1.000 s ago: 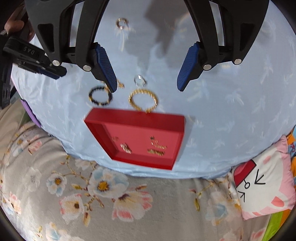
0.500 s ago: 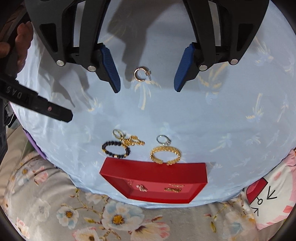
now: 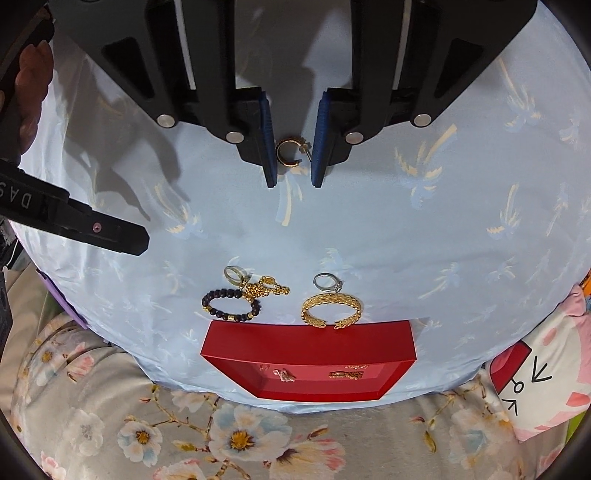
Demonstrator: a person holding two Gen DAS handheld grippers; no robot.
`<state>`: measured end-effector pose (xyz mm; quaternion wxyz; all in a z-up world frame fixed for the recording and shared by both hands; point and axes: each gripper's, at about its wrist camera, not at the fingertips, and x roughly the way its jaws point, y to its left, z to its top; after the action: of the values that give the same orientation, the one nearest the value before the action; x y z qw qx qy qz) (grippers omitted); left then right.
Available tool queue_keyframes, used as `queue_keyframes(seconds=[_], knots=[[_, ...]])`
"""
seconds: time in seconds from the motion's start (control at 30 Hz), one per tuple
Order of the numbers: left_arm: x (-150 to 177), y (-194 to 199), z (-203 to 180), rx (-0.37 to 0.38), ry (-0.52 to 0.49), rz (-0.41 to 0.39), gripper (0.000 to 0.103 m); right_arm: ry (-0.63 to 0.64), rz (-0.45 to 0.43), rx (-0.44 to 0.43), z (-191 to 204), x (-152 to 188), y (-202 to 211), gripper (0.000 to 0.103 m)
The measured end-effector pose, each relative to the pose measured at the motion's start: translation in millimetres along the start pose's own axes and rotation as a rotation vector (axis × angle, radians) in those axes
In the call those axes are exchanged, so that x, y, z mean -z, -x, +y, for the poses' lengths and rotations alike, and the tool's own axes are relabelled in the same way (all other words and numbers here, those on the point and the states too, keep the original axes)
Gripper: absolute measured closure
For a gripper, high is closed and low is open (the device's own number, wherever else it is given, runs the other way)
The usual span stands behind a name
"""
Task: Organize jewelry
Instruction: 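Close the left tool on the second gold hoop earring on the sheet, then close the right tool on the plain gold ring while the left tool holds the earring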
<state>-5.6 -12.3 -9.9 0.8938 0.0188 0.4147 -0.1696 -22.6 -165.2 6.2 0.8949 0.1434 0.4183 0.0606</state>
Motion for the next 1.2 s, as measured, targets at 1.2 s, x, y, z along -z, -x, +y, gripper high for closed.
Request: queue_keyframes(seconds=[1.2], knots=[[23, 21, -2, 0.041, 0.015, 0.038, 0.086, 0.031, 0.004, -0.029, 14, -2, 1, 0.063]])
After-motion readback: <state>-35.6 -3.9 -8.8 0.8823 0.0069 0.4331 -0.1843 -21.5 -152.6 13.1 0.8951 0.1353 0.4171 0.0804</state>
